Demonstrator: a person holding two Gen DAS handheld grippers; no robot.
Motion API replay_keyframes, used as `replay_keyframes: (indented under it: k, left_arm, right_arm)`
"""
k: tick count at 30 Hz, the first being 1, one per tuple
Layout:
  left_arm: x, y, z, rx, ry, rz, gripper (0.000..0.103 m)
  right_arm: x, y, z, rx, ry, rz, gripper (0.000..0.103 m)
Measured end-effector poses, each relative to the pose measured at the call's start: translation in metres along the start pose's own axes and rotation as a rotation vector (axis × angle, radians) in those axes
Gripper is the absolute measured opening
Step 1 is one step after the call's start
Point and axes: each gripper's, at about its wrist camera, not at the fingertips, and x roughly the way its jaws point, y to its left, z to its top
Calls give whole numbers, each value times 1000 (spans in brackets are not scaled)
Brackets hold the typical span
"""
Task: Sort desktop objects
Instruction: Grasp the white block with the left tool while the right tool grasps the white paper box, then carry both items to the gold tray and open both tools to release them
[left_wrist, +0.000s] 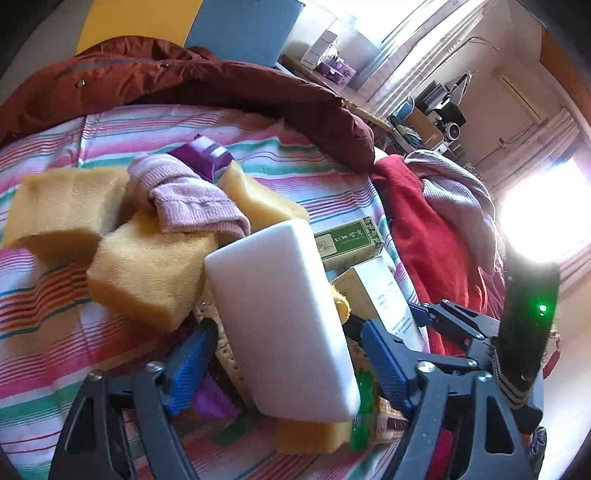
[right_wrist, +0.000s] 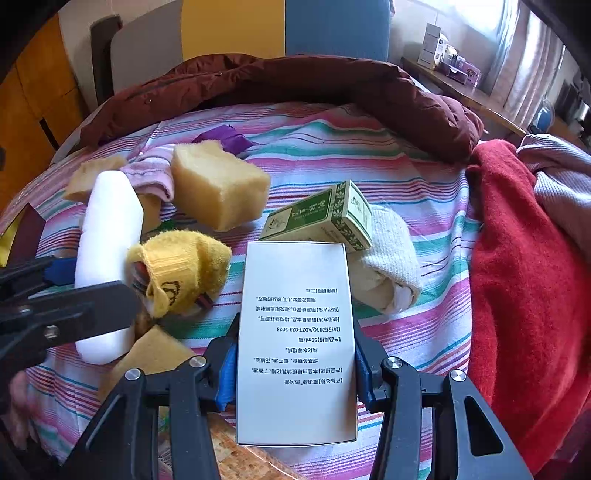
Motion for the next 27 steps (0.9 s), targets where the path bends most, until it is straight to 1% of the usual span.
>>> replay_keyframes:
  k: [1, 2, 3, 7, 9, 13, 16, 18, 22, 25, 27]
  left_arm:
    - [1, -1, -1, 4, -8, 1, 65]
    - [2, -2, -1, 17, -15, 4, 60]
    - [2, -3, -2, 28, -18, 4, 51]
    - [-5, -6, -7, 61, -51, 11, 45]
    - [-10, -7, -7, 62, -67, 7, 45]
    - [-36, -9, -11, 68, -121, 25, 45]
    - [-58, -5, -16, 54, -152, 45, 45]
    - [-72, 0, -20, 31, -167, 59, 45]
    - [-113, 12, -34, 13, -232, 126, 45]
    - [-145, 24, -45, 4, -280, 177, 45]
    - [-164, 33, -54, -7, -298, 220, 45]
  right_arm:
    - [0, 0, 0, -2, 0, -1, 51]
    - [0, 0, 0, -4, -1, -4, 51]
    - [1, 1, 1, -8, -4, -11, 50]
    - [-2, -2, 2, 4, -25, -12, 50]
    - [-5, -6, 3, 22, -41, -2, 50]
    - [-15, -10, 5, 31, -79, 36, 50]
    - [-27, -12, 7, 39, -131, 52, 50]
    - [-36, -17, 8, 66, -172, 91, 50]
    - [-52, -21, 11, 110, -225, 171, 50]
    - [-66, -8, 14, 104, -246, 206, 50]
    - [-78, 8, 17, 71, -262, 237, 50]
